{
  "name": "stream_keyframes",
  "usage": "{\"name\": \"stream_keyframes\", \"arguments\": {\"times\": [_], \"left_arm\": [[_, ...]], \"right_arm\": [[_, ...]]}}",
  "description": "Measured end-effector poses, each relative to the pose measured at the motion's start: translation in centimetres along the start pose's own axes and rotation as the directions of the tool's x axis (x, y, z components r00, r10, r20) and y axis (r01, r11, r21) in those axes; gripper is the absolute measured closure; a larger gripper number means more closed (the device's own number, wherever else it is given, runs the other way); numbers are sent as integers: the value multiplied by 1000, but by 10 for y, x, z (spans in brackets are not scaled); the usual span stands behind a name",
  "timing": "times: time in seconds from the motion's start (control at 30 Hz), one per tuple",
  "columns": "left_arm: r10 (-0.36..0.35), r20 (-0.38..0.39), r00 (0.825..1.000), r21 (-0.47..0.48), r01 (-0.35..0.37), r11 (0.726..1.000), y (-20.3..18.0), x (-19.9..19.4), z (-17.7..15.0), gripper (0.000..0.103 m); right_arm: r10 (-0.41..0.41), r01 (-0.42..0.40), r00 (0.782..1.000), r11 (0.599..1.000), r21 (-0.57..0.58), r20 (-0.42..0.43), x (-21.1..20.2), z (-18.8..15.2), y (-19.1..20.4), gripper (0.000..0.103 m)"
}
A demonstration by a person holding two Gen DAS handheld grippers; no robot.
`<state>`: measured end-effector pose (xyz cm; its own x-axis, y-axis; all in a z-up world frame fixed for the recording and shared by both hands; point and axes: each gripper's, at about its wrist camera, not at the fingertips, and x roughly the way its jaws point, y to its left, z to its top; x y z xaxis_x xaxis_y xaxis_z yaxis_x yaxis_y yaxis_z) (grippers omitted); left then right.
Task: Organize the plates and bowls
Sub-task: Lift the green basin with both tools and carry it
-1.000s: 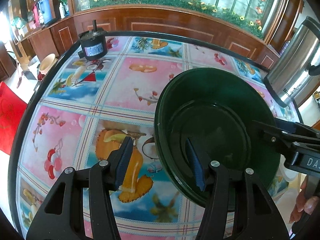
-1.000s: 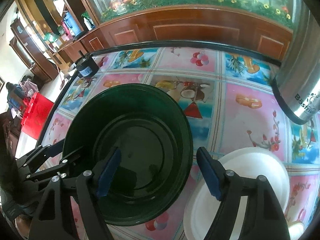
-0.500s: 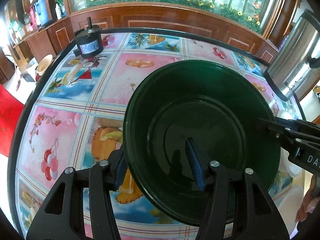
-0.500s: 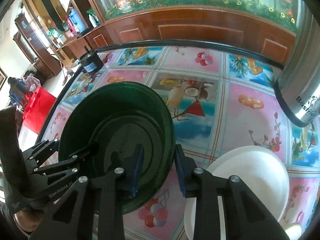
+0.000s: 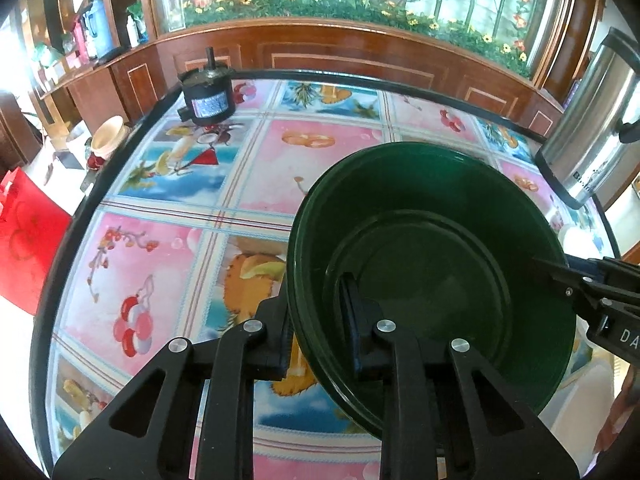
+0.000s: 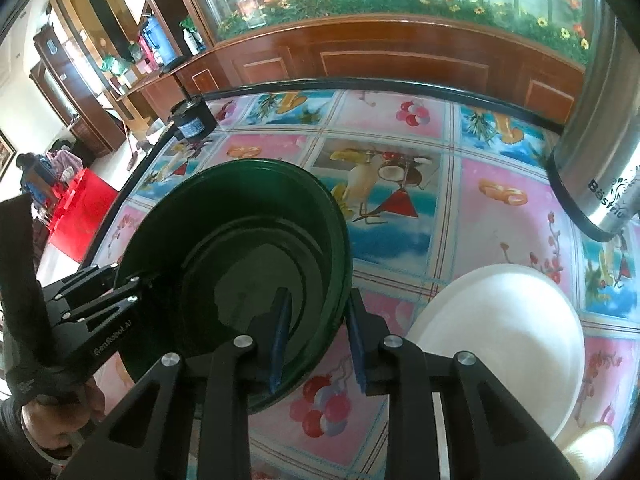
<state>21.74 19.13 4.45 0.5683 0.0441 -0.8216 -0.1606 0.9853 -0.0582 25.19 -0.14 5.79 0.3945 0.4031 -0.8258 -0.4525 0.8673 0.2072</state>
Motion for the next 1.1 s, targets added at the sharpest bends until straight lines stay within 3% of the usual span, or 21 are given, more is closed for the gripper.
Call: {"name": "stream_keyframes", "arguments": {"times": [1.1], "left_arm": [[-70, 112, 991, -2, 70, 998, 22, -119, -41, 82]], "right_arm": [[-32, 36, 996, 998, -49, 78, -86, -46, 62, 73]]}}
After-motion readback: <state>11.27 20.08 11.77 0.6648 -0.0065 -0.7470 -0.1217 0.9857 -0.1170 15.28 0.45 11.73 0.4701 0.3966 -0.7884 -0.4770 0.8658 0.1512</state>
